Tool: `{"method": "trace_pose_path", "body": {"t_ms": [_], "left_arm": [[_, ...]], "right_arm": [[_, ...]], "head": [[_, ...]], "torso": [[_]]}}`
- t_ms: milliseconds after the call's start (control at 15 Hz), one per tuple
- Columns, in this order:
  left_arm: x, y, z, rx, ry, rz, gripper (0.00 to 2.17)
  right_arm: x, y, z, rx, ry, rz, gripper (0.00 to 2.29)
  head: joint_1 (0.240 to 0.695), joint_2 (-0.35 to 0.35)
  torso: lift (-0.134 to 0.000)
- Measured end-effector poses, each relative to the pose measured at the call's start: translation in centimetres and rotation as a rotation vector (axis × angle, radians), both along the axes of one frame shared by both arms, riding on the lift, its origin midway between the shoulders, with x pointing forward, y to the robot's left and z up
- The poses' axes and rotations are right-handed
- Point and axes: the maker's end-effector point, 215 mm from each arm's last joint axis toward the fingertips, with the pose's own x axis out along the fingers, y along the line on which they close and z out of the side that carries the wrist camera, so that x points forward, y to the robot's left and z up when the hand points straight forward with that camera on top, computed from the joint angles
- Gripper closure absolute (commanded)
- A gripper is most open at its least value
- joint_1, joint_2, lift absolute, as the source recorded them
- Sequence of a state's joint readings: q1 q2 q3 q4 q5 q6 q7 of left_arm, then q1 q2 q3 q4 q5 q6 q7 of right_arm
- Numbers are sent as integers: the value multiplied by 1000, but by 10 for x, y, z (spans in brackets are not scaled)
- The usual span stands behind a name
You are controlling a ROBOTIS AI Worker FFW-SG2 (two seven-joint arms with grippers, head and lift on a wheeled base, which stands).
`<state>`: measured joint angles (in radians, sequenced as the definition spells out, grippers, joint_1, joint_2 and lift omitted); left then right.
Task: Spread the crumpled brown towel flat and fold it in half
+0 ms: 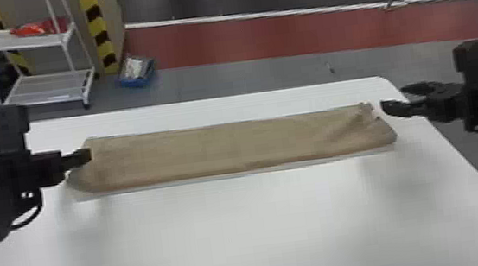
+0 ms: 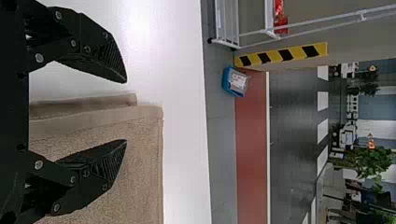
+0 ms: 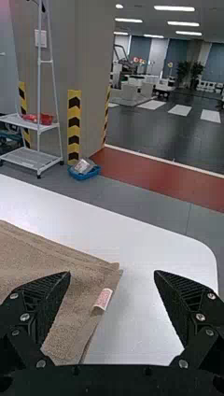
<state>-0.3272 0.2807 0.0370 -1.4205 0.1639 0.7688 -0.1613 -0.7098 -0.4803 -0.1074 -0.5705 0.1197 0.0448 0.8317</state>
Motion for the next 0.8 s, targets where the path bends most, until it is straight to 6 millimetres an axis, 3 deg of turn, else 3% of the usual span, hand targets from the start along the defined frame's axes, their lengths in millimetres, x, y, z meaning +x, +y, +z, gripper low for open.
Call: {"method": "trace_pose_path", "body": {"t_ms": [400, 800], "left_arm": [[-2, 1, -4, 18, -3, -5, 515], [-25, -4, -21, -32, 48, -24, 518]], "right_arm": [[-2, 29, -46, 149, 6, -129, 383], [-19, 14, -62, 181, 92, -150, 471]], "head": [[695, -70], [695, -84]], "torso": [[-125], [-125]]}}
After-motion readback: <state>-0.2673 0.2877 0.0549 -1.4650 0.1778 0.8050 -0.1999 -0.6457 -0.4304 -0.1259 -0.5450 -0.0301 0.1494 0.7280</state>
